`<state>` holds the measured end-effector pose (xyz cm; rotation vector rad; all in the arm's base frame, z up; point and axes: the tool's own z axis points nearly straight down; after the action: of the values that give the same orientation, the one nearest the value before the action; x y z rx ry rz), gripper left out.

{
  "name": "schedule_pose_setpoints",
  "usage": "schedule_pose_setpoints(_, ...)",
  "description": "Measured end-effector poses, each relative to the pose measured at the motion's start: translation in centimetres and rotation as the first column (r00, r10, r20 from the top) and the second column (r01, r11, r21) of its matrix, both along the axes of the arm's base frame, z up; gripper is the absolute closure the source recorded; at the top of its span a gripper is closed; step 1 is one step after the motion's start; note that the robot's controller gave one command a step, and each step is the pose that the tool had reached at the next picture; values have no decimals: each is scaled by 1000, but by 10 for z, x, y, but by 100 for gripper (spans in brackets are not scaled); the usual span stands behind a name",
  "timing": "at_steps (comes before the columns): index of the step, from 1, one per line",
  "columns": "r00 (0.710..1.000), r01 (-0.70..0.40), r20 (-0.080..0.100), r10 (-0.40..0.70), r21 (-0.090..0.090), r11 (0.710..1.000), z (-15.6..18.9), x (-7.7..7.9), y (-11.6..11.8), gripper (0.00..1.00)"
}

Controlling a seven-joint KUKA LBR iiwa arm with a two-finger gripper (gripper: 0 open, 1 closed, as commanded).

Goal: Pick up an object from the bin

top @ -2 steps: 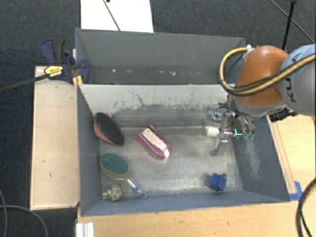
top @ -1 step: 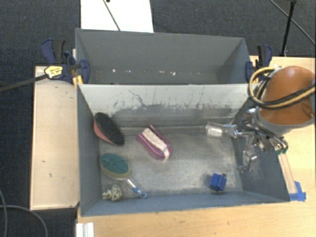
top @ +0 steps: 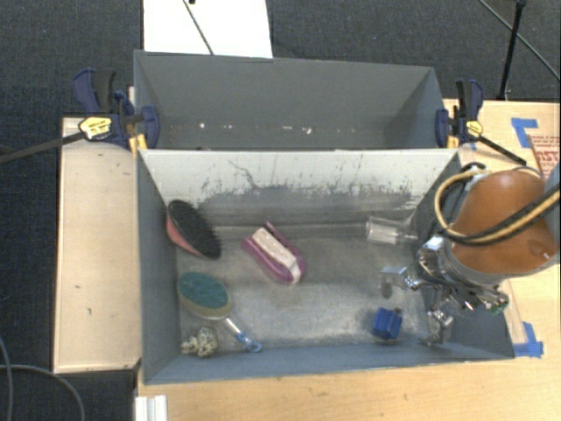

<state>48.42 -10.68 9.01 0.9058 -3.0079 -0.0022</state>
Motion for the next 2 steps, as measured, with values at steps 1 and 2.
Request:
schedule_pose_setpoints(1,963,-271,16,271,-5,963,-18,-3,39,0)
schedule_pose_setpoints(2,962,-271,7,271,-3,962,-19,-6,39,100)
